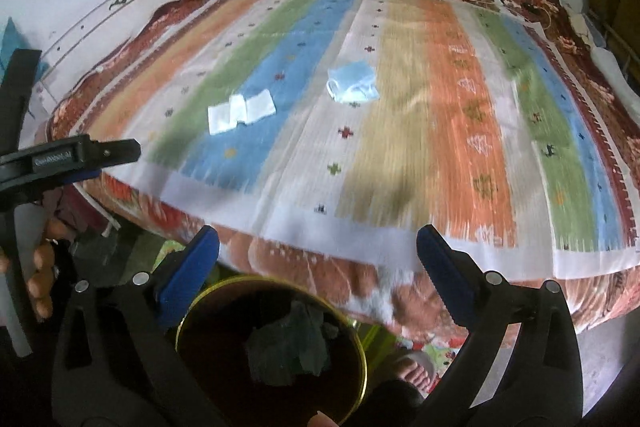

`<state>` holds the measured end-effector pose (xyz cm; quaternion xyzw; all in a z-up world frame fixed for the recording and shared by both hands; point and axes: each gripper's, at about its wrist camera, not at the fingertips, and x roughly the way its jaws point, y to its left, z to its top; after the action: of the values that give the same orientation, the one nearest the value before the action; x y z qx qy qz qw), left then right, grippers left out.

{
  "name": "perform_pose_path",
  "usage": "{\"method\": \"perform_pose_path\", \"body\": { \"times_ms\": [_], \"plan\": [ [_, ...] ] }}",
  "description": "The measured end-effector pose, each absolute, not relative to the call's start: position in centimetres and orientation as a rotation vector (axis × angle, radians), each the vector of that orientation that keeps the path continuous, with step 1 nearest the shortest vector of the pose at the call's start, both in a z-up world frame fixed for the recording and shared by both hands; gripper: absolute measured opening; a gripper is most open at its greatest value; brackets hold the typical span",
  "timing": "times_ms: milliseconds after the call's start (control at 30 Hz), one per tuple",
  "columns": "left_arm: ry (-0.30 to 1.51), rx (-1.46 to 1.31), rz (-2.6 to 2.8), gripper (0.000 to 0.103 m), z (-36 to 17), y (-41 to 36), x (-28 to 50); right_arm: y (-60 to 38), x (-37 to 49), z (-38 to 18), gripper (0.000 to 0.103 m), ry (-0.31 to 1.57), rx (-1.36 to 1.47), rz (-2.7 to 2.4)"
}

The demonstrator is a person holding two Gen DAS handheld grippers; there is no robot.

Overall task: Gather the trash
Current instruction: 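Move the right tool to the blue mask while the left moves to the folded white tissue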

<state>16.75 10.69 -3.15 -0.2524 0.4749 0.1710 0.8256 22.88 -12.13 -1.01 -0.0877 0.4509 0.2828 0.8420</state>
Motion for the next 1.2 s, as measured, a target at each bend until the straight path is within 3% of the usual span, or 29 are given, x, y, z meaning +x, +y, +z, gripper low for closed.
{"method": "perform_pose_path", "body": {
  "times_ms": [1200],
  "plan": [
    [1.081, -0.584, 0.343, 0.095, -9.2, 16.3, 28.6, -7.7, 36.6, -3.1, 0.092, 0.957, -0.084, 0.554]
  ]
}}
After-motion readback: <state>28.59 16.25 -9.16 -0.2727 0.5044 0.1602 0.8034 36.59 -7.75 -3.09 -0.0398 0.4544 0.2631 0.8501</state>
